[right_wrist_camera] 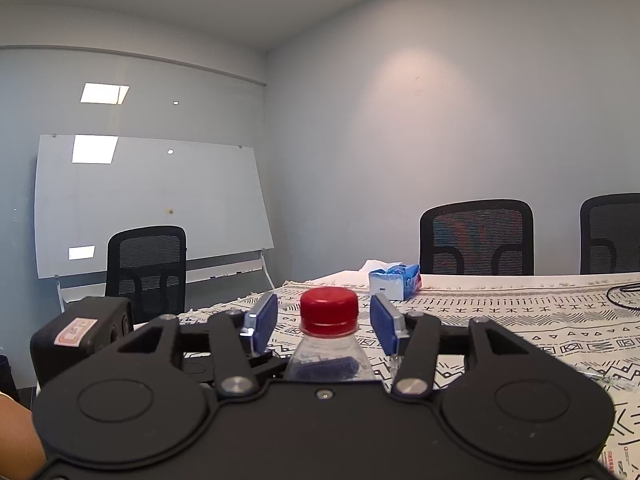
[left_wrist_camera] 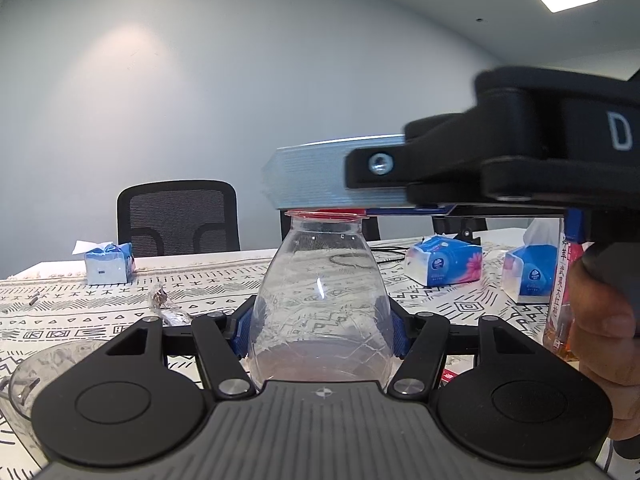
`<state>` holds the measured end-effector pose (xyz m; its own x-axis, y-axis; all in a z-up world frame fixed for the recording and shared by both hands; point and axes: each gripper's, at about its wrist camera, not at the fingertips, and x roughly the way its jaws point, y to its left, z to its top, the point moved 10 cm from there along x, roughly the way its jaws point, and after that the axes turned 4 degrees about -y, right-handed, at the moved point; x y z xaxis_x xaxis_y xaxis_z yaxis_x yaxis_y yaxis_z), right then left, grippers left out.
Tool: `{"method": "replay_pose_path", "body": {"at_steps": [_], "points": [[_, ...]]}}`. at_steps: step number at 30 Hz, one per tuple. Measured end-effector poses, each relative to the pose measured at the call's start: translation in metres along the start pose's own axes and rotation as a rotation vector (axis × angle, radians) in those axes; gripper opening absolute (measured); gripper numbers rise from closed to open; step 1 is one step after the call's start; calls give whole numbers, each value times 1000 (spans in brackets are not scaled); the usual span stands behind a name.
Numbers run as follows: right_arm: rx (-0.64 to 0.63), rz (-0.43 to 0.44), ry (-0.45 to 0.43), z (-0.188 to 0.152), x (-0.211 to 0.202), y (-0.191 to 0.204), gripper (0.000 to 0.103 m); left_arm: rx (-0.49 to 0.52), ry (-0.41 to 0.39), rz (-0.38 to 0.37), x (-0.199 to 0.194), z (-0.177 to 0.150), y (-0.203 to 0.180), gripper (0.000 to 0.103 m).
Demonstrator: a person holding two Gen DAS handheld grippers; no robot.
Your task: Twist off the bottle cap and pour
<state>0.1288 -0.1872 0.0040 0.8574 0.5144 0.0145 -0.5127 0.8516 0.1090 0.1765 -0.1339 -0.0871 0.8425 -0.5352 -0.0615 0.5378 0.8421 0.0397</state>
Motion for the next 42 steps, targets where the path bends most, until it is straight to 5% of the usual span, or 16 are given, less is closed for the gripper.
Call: {"method": "replay_pose_path", "body": {"at_steps": [4,7,14,25,28,31,39,42], "points": [[-7,-19,8,-3,3,-1,50,9,-8,-6,-2,1,-2,59],[-27,6,14,-5,3,1,35,3,-7,-9,-1,1,-2,59],[-54,64,28,-4,0,2,39,4,-5,-16,-1,1,-4,59],[33,-53,80,6,27,-1,52,22,-6,4,-2,1,-6,59],[-10,-84,110,-2,43,5,35,29,-4,10,-2,1,-7,59],[-68,-83,111,-4,44,10,34,15,-1,1,-2,0,-6,58],[-87,259,149,-3,43,4,34,4,2,-20,-1,-1,-5,58],[-93,119,192,0,44,6,50,11,2,-13,-1,-1,-6,58]]}}
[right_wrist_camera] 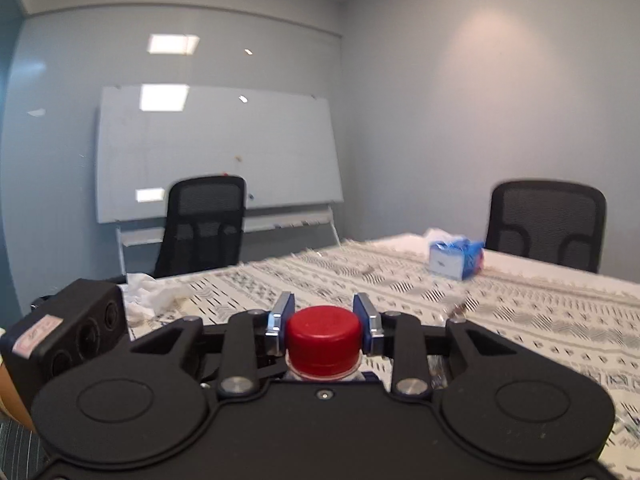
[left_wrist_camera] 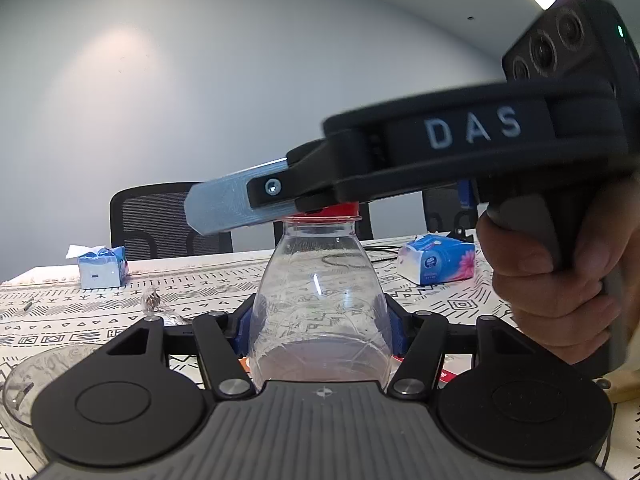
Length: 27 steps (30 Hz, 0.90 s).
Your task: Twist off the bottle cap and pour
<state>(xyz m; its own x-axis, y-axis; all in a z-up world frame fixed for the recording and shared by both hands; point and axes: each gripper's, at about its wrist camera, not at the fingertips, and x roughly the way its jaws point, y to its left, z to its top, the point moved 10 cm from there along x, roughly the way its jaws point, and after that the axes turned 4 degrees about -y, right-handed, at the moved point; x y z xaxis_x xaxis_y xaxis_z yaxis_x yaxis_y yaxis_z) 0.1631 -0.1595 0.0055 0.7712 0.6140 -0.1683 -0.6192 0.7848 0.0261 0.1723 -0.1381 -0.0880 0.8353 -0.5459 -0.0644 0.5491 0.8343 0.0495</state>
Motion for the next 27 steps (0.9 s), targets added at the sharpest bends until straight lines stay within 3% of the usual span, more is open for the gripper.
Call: {"method": "replay_pose_path", "body": {"at_steps": [3,5,7,11,15,16,17,20,24,27], "points": [[21,-137,6,-1,-5,5,41,11,6,11,0,-1,-1,59],[21,-182,-5,-2,-9,9,34,25,9,16,1,-1,-4,59],[10,-208,-15,-3,-10,11,34,32,11,21,1,-1,-5,59],[-60,-157,-46,-6,-9,16,33,5,17,23,1,-1,-1,59],[-86,48,-59,-5,-11,7,34,-11,32,24,4,-3,3,59],[-67,58,-40,-3,-11,4,34,-6,34,22,4,-3,2,59],[-46,58,-20,-1,-10,1,37,-1,33,21,4,-2,1,59],[-78,-56,-14,5,-15,8,41,0,35,30,4,-2,3,59],[-100,-153,14,3,-10,17,33,4,36,40,4,-2,2,59],[-99,-133,-1,1,-11,18,33,-4,36,36,3,-2,3,59]]}}
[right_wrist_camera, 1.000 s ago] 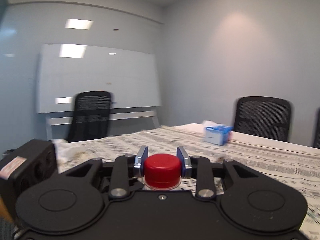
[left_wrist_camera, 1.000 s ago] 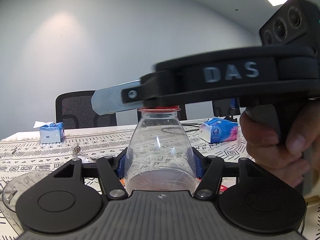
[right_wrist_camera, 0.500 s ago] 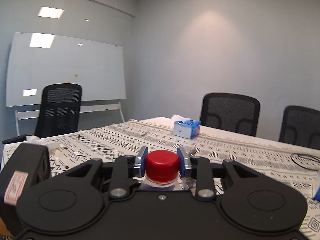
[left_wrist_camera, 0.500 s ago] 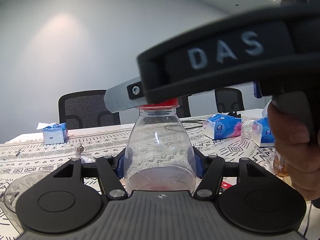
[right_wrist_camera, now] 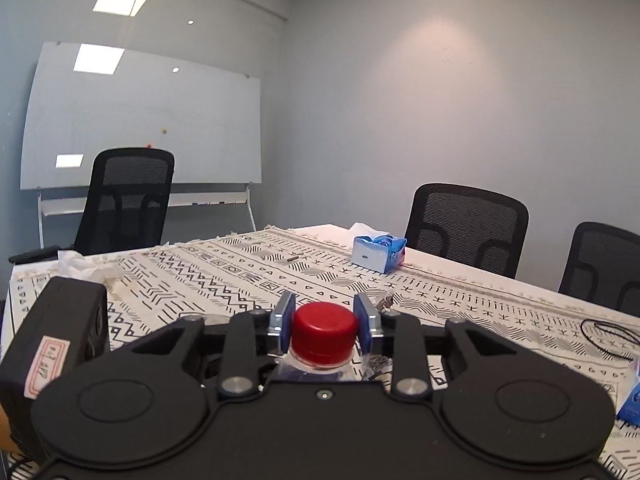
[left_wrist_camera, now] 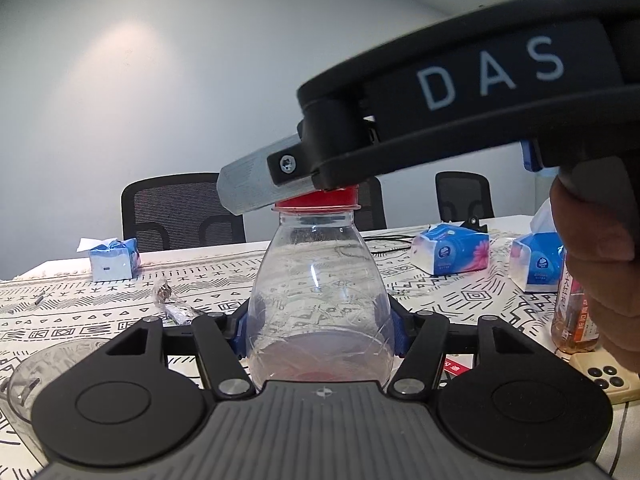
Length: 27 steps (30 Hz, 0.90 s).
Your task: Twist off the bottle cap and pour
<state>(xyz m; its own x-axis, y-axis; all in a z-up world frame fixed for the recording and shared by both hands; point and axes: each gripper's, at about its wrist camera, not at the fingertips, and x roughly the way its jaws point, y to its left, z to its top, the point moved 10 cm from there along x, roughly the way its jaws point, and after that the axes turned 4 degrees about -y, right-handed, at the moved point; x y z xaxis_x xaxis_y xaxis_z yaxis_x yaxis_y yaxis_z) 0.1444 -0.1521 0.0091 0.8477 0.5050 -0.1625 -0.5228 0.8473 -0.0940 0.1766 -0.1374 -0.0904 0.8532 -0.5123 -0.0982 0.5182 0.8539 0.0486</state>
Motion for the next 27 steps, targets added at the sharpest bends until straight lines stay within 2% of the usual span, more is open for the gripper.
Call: {"method": "replay_pose_path", "body": {"at_steps": [2,6,9,10,13,14,15,17,18,23,27], "points": [[-4,77,-19,-1,1,-3,33,-10,3,0,0,0,2,59],[-6,357,-67,-4,2,-18,33,-23,8,-9,0,0,2,58],[55,557,-44,-5,4,-33,33,-1,8,-19,0,0,-2,58],[58,588,-27,-4,4,-34,33,4,6,-23,-1,0,-3,58],[40,559,5,-2,2,-31,34,4,5,-26,0,0,-4,58],[30,505,9,0,2,-27,43,0,6,-26,0,0,-3,58],[26,395,4,2,2,-25,59,-5,7,-25,0,0,-2,59],[2,184,-12,4,-1,-20,61,-7,8,-23,0,-1,-1,59],[-5,128,-22,4,-3,-16,61,-4,8,-22,0,-1,-2,59],[-20,40,-41,1,-7,-7,60,-11,9,-19,0,-2,-1,59],[30,93,-28,-4,-16,-25,58,-27,14,-19,3,-2,3,59]]}}
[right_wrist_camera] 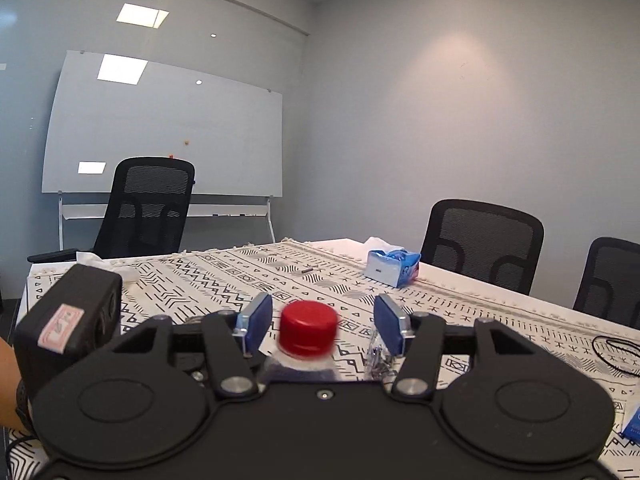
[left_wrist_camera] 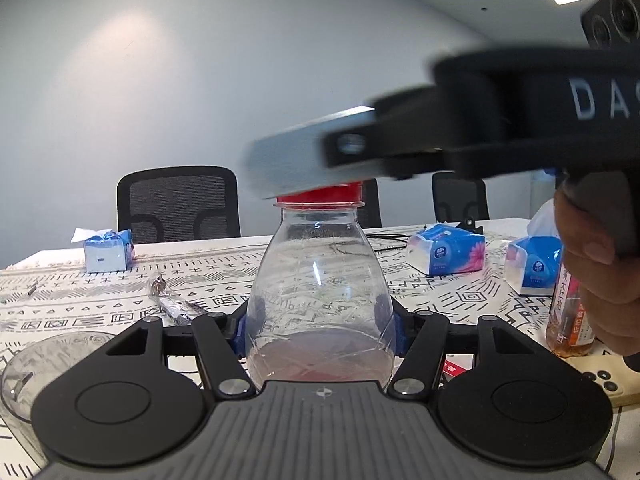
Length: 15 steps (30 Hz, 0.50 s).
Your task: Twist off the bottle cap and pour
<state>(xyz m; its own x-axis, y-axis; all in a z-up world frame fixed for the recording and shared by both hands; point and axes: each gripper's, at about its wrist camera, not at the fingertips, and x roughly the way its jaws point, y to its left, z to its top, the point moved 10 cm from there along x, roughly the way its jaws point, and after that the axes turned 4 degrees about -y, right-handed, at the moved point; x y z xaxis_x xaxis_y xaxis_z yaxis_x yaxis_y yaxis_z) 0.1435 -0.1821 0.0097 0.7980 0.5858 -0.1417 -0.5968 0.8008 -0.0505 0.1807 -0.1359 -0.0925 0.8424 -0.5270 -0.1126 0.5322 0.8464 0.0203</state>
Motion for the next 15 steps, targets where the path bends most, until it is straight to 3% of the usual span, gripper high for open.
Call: {"method": "replay_pose_path", "body": {"at_steps": [3,6,12,13,14,15], "points": [[-3,23,0,-3,-13,-7,57,16,0,4,1,0,-1,59],[-12,-20,16,-5,-21,-15,56,-8,4,1,2,0,3,59],[-8,-6,-19,5,-12,7,56,17,3,10,1,0,-1,59],[-15,-19,-17,5,-7,10,54,21,3,11,1,0,-2,59],[-16,-33,-15,5,-1,13,35,30,2,13,1,1,-3,59],[-7,-42,-11,5,7,14,33,39,2,18,0,1,-4,59]]}}
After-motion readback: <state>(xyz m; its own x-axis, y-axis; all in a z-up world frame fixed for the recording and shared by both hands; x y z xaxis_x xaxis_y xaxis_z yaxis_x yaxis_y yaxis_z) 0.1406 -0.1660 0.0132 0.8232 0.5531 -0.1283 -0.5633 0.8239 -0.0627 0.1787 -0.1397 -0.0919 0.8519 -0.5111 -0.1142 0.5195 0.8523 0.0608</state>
